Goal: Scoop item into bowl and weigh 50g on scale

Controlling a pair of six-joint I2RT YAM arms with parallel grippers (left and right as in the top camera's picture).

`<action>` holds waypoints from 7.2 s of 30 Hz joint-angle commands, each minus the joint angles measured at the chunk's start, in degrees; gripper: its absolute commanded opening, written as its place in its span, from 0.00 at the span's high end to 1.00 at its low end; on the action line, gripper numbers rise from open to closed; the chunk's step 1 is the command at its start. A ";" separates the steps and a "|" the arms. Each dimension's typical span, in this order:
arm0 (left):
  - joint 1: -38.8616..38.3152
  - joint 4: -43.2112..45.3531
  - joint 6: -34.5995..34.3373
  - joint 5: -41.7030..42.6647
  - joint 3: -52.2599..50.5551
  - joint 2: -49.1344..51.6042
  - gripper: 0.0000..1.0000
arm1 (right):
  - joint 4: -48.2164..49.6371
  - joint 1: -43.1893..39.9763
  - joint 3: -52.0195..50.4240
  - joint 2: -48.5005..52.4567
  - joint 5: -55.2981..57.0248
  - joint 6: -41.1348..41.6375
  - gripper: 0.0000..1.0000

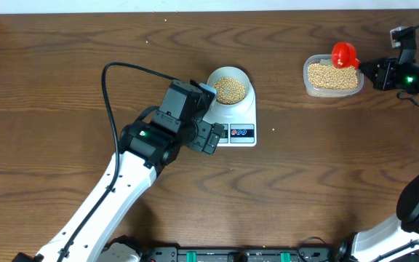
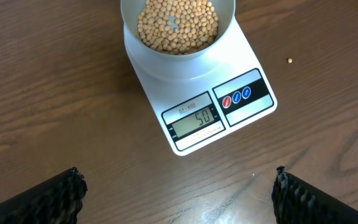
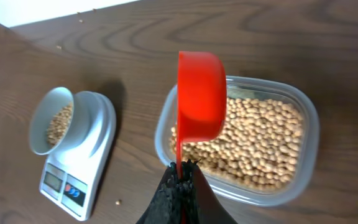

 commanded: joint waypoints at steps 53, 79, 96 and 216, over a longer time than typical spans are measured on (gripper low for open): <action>0.20 -0.07 -0.11 -0.72 -0.02 0.44 0.02 | -2.16 25.75 0.68 -8.94 62.77 -1.01 0.99; 0.20 -0.07 -0.11 -0.72 -0.02 0.44 0.02 | 5.95 18.18 -6.95 -2.03 29.46 41.16 0.30; 0.20 -0.07 -0.09 -0.72 -0.02 0.44 0.02 | -5.68 10.91 -6.88 -13.00 19.41 29.79 0.01; 0.20 -0.07 -0.11 -0.72 -0.02 0.44 0.02 | 37.09 23.32 -84.52 -103.78 35.45 4.50 0.01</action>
